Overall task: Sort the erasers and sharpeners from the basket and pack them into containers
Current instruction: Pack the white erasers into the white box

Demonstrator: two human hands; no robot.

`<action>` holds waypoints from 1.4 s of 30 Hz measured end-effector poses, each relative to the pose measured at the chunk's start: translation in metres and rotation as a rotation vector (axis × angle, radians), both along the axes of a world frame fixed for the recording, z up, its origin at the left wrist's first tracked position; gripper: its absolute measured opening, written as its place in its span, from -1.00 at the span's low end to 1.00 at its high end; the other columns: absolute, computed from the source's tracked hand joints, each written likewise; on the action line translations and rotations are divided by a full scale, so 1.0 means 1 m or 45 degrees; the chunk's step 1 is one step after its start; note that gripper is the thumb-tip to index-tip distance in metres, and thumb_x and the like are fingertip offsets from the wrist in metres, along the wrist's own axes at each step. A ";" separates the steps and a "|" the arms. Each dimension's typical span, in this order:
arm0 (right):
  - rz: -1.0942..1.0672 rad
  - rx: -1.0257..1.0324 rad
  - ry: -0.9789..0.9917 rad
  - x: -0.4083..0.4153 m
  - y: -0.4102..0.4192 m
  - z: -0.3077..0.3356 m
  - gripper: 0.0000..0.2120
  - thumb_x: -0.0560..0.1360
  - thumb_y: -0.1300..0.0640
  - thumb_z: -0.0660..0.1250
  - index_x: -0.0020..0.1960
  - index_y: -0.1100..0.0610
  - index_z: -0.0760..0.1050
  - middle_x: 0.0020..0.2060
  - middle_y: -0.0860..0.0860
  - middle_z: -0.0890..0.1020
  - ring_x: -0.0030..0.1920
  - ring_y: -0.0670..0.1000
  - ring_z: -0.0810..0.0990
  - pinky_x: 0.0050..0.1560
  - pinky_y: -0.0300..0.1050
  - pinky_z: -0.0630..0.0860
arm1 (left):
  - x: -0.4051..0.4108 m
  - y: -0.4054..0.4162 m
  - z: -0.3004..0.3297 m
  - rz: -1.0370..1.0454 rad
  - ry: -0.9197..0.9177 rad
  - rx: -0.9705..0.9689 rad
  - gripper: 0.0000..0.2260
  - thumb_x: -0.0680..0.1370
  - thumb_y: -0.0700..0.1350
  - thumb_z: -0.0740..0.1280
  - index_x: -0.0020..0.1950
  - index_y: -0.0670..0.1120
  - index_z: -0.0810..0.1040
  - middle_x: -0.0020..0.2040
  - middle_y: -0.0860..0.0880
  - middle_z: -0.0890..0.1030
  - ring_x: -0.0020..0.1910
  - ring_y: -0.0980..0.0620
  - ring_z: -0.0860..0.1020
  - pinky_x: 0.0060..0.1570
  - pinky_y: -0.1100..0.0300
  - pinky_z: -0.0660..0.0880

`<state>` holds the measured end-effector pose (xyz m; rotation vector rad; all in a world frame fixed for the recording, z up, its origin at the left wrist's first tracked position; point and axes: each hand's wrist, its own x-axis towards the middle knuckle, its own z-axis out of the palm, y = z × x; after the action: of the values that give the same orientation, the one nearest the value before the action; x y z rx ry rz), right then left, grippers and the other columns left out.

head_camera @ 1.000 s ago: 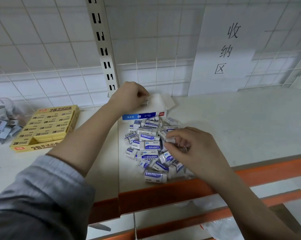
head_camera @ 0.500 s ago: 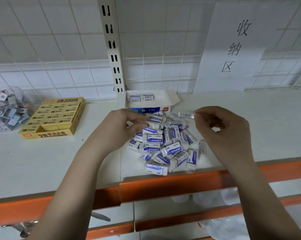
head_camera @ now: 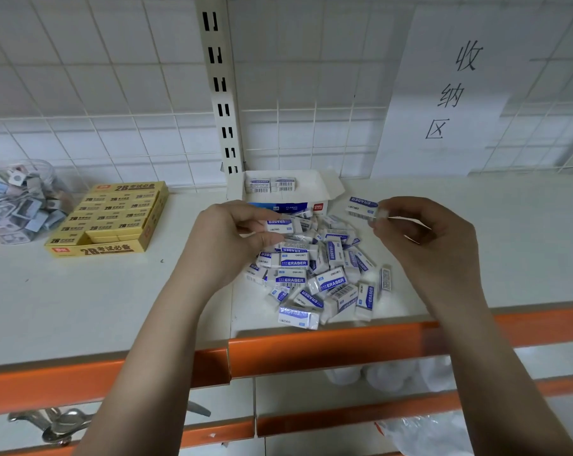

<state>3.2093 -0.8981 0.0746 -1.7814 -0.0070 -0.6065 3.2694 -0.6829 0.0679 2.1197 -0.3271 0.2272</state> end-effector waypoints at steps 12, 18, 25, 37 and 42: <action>0.157 0.128 0.031 0.041 0.016 0.018 -0.91 0.44 0.19 0.43 -0.12 0.02 0.58 -0.26 -0.02 0.69 -0.20 -0.05 0.67 -0.04 -0.12 0.62 | -0.046 0.012 0.004 0.119 -0.154 -0.253 -0.71 0.35 -0.24 0.50 -0.13 0.14 0.60 -0.29 0.15 0.58 -0.28 0.21 0.54 -0.22 0.47 0.42; 0.491 0.505 0.341 0.066 0.019 0.027 -0.79 0.47 0.20 0.39 -0.30 0.03 0.69 -0.26 0.01 0.69 -0.11 -0.07 0.62 0.02 -0.23 0.52 | -0.053 0.021 0.006 0.189 -0.123 -0.373 -0.72 0.35 -0.27 0.49 -0.14 0.11 0.61 -0.34 0.22 0.59 -0.33 0.24 0.52 -0.24 0.50 0.40; 0.644 0.773 0.494 0.084 0.025 0.031 -0.91 0.56 0.20 0.26 -0.03 0.21 0.51 -0.09 0.13 0.62 -0.08 0.04 0.69 -0.17 -0.12 0.62 | -0.053 0.021 0.011 0.250 -0.105 -0.469 -0.76 0.34 -0.28 0.48 -0.16 0.05 0.61 -0.37 0.18 0.62 -0.34 0.26 0.56 -0.25 0.51 0.43; 0.613 -0.436 0.482 0.110 0.017 0.035 -0.67 0.52 0.29 0.32 0.23 0.04 0.40 -0.13 0.07 0.66 -0.26 -0.06 0.67 -0.15 -0.16 0.64 | -0.041 0.020 0.011 0.301 -0.098 -0.421 -0.80 0.30 -0.16 0.49 -0.17 0.09 0.62 -0.37 0.13 0.61 -0.33 0.28 0.56 -0.24 0.52 0.42; 0.533 -0.649 0.515 0.150 0.007 0.038 -0.74 0.52 0.32 0.29 0.18 0.18 0.57 -0.19 0.10 0.63 -0.15 0.03 0.62 0.01 -0.12 0.60 | -0.033 0.019 0.008 0.304 -0.089 -0.330 -0.77 0.32 -0.19 0.50 -0.16 0.11 0.60 -0.33 0.15 0.62 -0.32 0.26 0.56 -0.25 0.52 0.42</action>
<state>3.3589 -0.8909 0.1124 -2.2814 -0.2708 0.0776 3.2365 -0.6640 0.0756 1.8941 -0.0780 0.4588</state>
